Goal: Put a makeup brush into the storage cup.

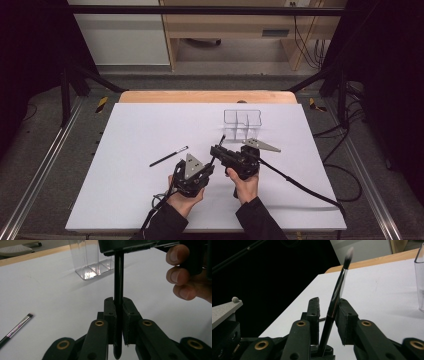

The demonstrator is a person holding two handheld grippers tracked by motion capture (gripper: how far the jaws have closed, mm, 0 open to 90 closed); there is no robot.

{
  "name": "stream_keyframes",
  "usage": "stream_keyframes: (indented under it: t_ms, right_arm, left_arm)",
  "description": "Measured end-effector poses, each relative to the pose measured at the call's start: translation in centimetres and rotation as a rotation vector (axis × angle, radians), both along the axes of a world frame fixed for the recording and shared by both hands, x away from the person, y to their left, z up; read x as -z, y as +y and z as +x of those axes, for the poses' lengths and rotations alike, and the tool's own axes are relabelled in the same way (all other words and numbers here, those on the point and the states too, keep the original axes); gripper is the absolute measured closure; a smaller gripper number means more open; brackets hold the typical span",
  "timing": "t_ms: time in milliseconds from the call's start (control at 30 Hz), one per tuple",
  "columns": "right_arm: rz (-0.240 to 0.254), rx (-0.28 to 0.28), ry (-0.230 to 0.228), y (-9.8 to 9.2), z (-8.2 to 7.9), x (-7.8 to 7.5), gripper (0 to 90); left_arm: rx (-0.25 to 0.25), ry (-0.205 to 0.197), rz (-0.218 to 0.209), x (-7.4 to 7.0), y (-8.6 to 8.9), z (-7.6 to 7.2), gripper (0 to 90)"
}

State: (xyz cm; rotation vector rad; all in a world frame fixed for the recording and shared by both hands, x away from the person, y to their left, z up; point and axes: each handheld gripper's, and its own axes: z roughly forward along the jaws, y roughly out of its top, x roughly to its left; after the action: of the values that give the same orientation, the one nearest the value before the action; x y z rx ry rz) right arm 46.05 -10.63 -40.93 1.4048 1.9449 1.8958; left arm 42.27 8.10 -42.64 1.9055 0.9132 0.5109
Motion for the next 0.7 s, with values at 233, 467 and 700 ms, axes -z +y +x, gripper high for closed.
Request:
stream_keyframes:
  t_ms: [233, 467, 700]
  right_arm:
    - [0.014, -0.004, 0.007, -0.07, -0.01, -0.03, 82.2]
    - [0.023, -0.034, -0.005, -0.13, -0.08, -0.08, 83.8]
    - [-0.008, -0.038, -0.038, -0.38, -0.21, -0.28, 83.9]
  left_arm:
    - [0.002, -0.001, -0.002, -0.04, 0.0, -0.07, 82.5]
    - [0.027, 0.002, 0.001, -0.01, 0.0, -0.06, 80.2]
    - [0.058, -0.015, 0.005, -0.32, 0.55, -0.07, 63.5]
